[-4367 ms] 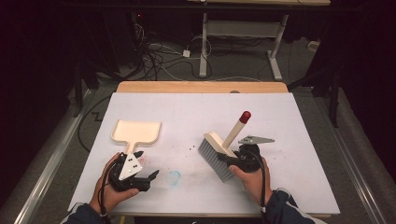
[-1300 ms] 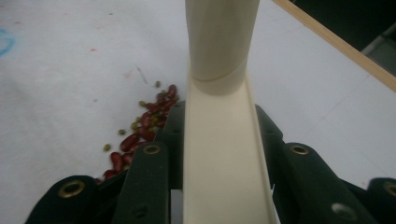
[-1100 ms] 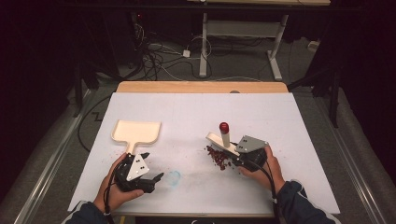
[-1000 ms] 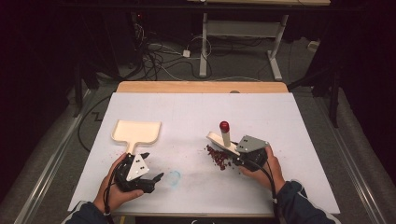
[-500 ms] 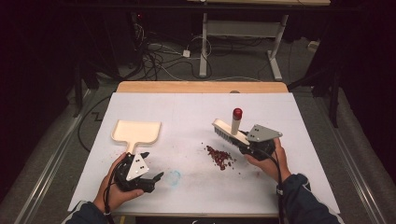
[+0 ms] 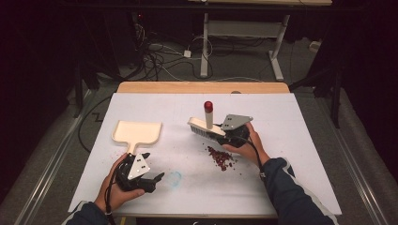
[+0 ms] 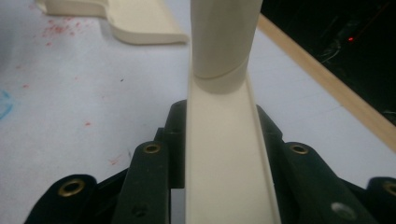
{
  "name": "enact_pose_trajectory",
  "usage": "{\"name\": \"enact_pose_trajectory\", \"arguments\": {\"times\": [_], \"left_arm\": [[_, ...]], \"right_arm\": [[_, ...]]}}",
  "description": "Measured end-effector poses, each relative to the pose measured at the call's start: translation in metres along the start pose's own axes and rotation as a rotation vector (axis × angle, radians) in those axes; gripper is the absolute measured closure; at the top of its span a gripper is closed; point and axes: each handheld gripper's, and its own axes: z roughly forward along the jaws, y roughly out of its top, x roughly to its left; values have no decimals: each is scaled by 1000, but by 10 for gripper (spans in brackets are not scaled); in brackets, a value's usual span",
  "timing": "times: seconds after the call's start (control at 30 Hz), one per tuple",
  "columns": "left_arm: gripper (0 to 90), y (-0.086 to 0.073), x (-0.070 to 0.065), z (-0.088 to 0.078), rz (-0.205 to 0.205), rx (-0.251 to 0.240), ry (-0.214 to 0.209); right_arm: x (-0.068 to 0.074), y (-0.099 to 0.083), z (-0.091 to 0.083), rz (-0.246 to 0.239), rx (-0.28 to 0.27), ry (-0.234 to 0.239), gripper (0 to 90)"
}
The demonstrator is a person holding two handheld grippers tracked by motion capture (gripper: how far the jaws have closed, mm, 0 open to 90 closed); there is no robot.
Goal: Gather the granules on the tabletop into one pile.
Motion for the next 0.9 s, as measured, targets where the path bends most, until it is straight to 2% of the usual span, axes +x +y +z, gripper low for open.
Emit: {"name": "enact_pose_trajectory", "arguments": {"times": [0.1,0.17,0.27,0.4,0.53,0.7,0.77,0.9], "left_arm": [[172,0,-1,0,1,1,-2],[172,0,-1,0,2,0,-4],[172,0,-1,0,3,3,-7],[172,0,-2,1,10,12,-9],[172,0,-2,1,11,13,-10],[172,0,-3,0,13,12,-9],[172,0,-3,0,12,11,-8],[172,1,-3,0,14,8,-6]], "right_arm": [[5,-3,6,-23,26,47,673],[6,-5,4,-30,21,81,673],[8,-11,-5,-54,23,130,672],[9,-19,-19,-106,35,166,670],[11,-31,-33,-127,42,208,667],[8,-37,-48,-125,39,196,670],[6,-37,-52,-123,36,175,672],[3,-34,-55,-124,41,93,674]]}}
